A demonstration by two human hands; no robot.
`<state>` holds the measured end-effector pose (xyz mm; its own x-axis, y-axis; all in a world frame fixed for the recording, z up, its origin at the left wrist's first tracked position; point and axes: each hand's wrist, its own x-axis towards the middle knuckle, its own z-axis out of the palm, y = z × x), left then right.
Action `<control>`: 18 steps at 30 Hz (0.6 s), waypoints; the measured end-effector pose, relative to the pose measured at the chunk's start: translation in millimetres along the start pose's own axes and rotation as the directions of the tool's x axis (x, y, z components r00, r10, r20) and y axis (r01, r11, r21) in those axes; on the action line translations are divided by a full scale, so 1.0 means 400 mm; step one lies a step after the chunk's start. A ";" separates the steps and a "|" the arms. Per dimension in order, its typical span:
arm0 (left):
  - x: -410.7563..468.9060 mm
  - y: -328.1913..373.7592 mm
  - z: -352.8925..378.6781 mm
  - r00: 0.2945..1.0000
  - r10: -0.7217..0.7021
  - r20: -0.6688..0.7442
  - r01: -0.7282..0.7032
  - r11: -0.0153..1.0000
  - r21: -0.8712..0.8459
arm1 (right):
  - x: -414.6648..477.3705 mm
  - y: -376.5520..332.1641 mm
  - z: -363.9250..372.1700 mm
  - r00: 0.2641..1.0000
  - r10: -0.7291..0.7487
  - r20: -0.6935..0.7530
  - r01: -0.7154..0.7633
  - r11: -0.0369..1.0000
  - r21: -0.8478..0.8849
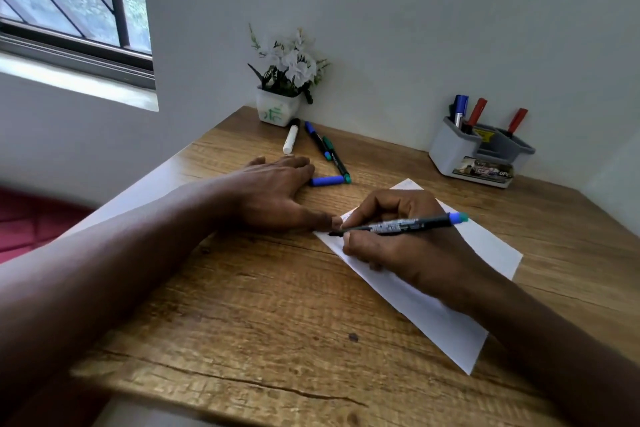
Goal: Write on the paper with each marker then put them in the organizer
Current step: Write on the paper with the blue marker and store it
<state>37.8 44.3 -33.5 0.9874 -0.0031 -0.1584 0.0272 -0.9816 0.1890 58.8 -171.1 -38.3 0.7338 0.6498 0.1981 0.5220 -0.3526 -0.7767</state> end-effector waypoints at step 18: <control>-0.010 0.011 -0.009 0.999 -0.036 0.008 0.036 0.999 -0.030 | 0.009 0.009 0.022 0.997 -0.066 -0.050 0.064 0.998 -0.028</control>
<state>34.4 40.5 -28.5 0.9845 0.0308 -0.1727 0.0677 -0.9749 0.2120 59.5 -164.0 -45.6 0.7189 0.6369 0.2785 0.5800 -0.3287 -0.7454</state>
